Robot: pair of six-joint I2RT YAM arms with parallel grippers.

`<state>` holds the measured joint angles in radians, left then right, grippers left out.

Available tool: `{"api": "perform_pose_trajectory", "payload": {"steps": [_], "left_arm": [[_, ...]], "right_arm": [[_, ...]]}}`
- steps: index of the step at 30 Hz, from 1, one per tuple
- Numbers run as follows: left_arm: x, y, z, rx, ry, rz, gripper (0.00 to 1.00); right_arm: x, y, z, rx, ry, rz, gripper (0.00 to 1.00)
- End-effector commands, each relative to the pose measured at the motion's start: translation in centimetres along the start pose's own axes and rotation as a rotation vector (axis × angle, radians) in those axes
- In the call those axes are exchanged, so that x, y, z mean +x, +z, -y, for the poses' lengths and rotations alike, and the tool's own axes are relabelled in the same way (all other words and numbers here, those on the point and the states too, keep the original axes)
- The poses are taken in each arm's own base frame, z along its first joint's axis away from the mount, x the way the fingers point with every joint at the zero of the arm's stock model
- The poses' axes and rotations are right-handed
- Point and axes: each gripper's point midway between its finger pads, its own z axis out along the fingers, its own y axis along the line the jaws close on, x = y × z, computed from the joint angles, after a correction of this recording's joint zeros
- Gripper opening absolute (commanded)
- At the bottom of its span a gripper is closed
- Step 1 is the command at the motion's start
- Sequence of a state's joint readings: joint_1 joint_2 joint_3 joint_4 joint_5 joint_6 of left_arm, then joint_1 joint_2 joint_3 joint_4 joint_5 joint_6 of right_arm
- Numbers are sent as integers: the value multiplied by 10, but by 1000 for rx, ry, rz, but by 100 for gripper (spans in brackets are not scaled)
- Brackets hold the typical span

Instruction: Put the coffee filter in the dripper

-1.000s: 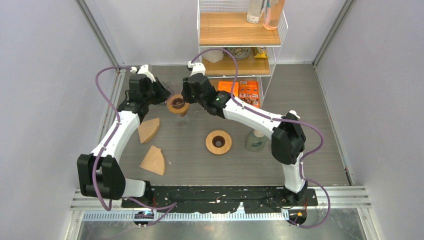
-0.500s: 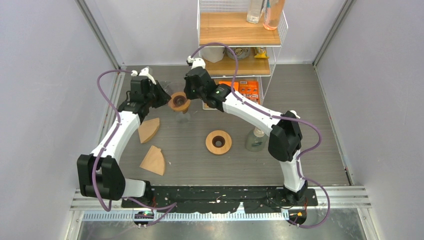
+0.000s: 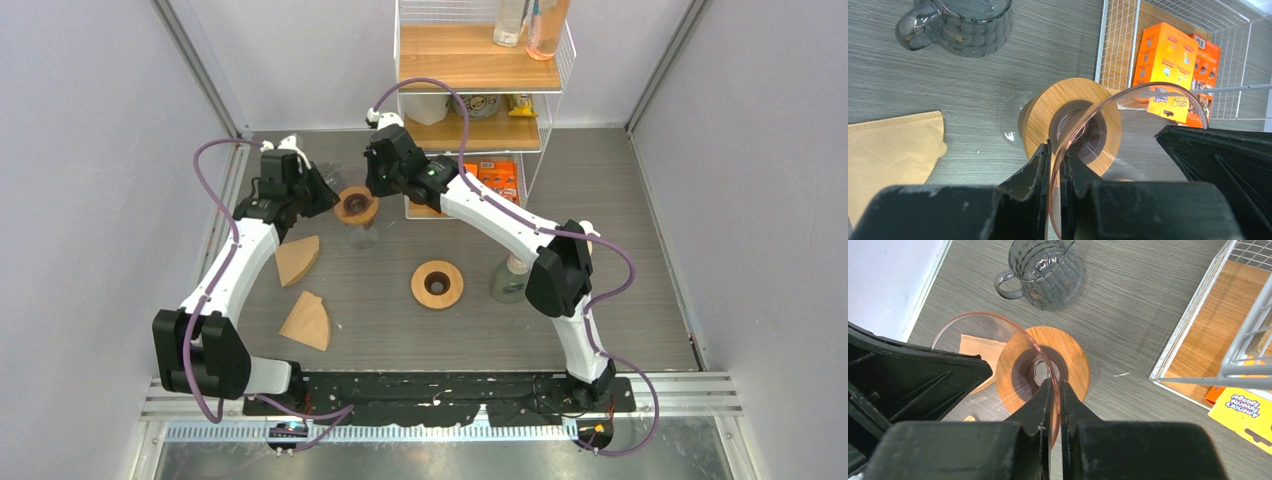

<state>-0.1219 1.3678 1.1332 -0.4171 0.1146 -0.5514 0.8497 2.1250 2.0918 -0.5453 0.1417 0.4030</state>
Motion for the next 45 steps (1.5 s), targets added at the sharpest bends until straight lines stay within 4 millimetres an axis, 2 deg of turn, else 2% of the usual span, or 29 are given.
{"api": "perform_pose_trajectory", "payload": {"steps": [1,7,11,16,23,27,29,38,45], "left_arm": [[34,4,-32,-131,20,-153,0],[36,8,-36,-159,18,-174,0],[39,14,-42,-191,17,-201,0],[50,22,-49,-217,16,-259,0],[57,22,-60,-269,22,-296,0],[65,22,-65,-294,28,-333,0],[68,23,-74,-335,37,-342,0],[79,30,-86,-391,47,-407,0],[90,35,-94,-442,41,-502,0]], "right_arm": [[133,8,52,129,-152,-469,5],[164,16,75,183,-190,-573,5],[174,19,84,202,-201,-619,5],[187,18,92,216,-230,-669,5],[221,12,111,240,-281,-795,5],[231,8,117,246,-301,-836,5],[236,7,121,253,-307,-852,5],[278,2,135,260,-308,-971,5],[292,-1,141,271,-315,-1013,5]]}}
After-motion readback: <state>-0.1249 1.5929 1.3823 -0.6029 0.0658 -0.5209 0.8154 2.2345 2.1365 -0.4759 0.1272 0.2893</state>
